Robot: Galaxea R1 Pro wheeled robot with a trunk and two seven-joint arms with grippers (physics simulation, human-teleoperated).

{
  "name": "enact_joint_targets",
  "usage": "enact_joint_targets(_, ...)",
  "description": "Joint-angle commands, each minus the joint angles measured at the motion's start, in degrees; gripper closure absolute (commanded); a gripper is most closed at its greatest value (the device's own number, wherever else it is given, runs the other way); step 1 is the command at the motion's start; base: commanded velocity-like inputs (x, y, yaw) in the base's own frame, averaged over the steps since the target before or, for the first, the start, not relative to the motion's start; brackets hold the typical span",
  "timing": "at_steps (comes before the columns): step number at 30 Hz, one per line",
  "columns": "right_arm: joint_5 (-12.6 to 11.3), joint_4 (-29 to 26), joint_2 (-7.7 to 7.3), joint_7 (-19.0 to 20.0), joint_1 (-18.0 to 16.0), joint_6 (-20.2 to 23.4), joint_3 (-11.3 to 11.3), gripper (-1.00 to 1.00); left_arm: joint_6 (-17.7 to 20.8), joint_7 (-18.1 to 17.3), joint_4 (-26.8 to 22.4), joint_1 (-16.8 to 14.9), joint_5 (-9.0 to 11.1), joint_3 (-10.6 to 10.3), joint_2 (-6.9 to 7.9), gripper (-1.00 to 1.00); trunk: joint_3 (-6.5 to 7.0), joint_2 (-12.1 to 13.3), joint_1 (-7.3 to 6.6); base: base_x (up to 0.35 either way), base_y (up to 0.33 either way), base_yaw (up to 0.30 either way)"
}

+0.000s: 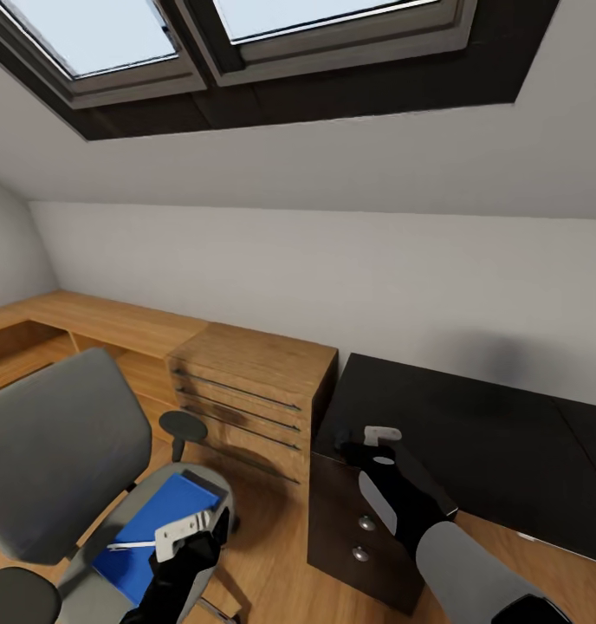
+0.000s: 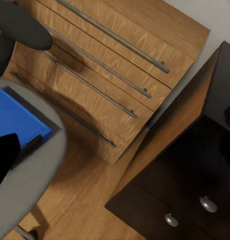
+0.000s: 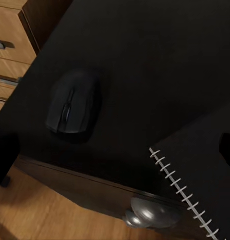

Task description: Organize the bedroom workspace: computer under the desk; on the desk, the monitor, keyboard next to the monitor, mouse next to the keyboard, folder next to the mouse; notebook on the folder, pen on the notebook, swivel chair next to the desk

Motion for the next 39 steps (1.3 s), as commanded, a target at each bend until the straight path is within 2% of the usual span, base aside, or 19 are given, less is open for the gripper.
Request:
enact_joint_targets(1,-0.4,-0.1,-0.06,-0.5,0.0,0.3,0.4,-1.0,0.0,0.3,-0.1,0.0,0.5,0.0,0.07,-1.0,-0.06,0.0,0.02,0.155,0.0,0.0)
enact_joint_targets(9,-0.4,-0.1,-0.07,-0.5,0.0,0.2,0.4,-1.0,-0.2,0.3,-0.1,0.1,0.5,0.0,0.18,-1.0,-0.06,0.0,0.02,0.281,0.015,0.0)
enact_joint_targets(15,-0.4,0.0,0.01,-0.5,0.0,0.3,0.4,-1.0,-0.2,0.4,-0.1,0.1,0.5,0.0,0.18,-1.0,-0.06,0.0,0.02,0.227,0.213,0.0)
enact_joint_targets(21,-0.5,0.0,0.04,-0.4,0.0,0.3,0.4,-1.0,-0.1,0.4,-0.1,0.1,0.5,0.0,0.17,-1.0,-0.06,0.0,0.02,0.045,0.26,0.0)
enact_joint_targets(28,-0.5,0.1,0.05,-0.5,0.0,0.4,0.4,-1.0,-0.1,0.4,-0.1,0.1,0.5,-0.1,0.12,-1.0,-0.06,0.0,0.02,0.008,0.07,0.0)
enact_joint_targets(39,-0.4,4.6,-0.14,-0.4,-0.2,0.1,0.1,-1.0,-0.1,0.5,-0.3,0.1,0.5,-0.2,0.1,-1.0,-0.06,0.0,0.02,0.001,0.005,0.0)
